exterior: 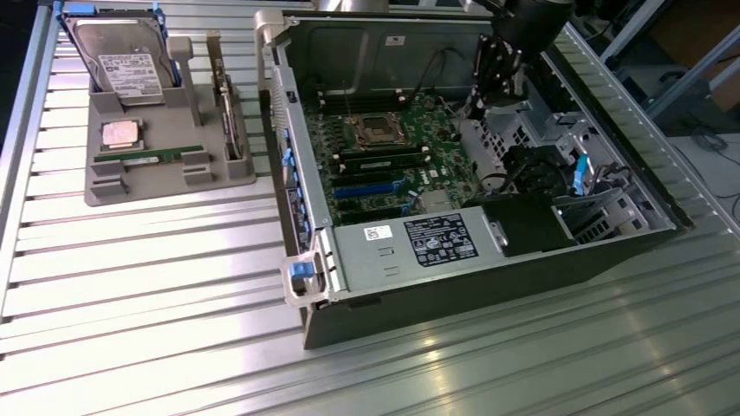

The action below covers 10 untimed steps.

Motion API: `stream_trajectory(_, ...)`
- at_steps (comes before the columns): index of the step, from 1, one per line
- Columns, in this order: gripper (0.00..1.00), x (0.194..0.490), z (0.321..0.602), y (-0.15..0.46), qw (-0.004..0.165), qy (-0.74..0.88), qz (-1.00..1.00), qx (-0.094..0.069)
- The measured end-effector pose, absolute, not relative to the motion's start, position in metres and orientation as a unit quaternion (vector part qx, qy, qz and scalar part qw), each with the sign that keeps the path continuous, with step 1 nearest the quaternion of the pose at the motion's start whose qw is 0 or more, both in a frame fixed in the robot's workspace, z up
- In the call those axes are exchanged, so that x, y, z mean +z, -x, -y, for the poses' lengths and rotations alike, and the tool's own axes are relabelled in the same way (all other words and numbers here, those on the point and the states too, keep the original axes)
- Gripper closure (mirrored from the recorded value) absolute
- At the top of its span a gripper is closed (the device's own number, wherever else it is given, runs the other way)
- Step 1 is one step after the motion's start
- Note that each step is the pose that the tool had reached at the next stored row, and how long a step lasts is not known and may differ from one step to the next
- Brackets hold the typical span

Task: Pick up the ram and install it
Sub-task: 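Press down the ram until it locks into place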

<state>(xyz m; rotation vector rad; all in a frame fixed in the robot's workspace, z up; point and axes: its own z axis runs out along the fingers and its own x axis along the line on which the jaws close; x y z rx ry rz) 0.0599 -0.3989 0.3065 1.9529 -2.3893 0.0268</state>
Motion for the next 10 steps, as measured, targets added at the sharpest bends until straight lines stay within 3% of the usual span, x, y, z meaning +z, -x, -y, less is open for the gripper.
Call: stream_trajectory(10, 0.89, 0.3065, 0.3989, -0.0599, 0.028, -0.609, 0.793, 0.008)
